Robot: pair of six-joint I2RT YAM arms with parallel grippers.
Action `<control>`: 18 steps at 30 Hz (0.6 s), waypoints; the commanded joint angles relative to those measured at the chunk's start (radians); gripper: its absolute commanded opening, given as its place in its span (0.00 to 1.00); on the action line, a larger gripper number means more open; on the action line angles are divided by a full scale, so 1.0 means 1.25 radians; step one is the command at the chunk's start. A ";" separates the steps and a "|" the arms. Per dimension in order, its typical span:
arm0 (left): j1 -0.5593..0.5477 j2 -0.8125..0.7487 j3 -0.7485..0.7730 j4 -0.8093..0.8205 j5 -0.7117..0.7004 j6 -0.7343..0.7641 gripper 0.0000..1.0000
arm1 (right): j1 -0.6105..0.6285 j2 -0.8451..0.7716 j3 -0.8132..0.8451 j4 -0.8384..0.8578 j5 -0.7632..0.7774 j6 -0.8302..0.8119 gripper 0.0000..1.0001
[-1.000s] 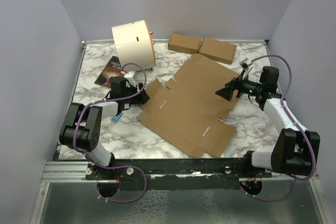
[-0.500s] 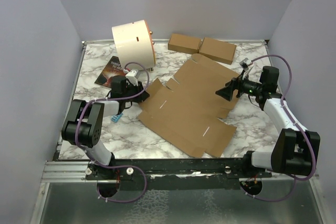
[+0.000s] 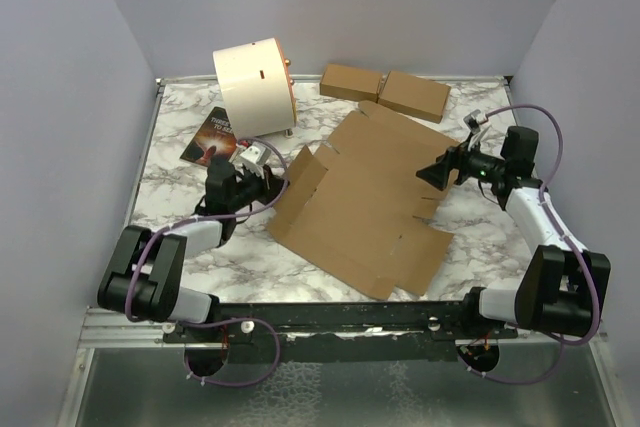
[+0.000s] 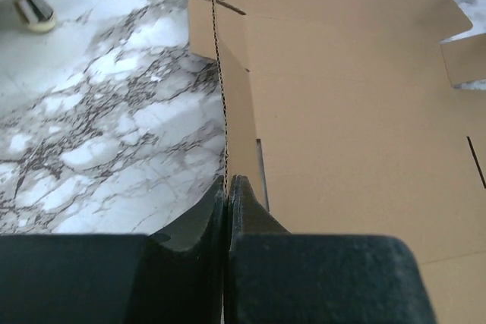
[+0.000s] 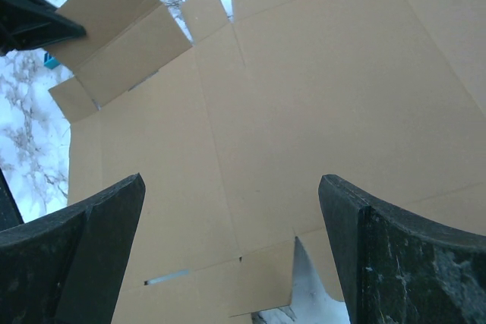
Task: Fold the paper box
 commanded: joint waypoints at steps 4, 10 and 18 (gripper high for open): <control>-0.043 -0.110 -0.053 0.108 -0.024 0.083 0.00 | -0.044 -0.020 0.031 -0.011 0.006 -0.002 0.99; -0.071 -0.156 -0.055 0.076 -0.059 0.111 0.00 | -0.092 -0.024 0.036 -0.012 0.006 0.018 0.99; -0.096 -0.227 -0.075 0.073 -0.123 0.129 0.00 | -0.225 -0.023 -0.001 0.070 -0.052 0.148 0.99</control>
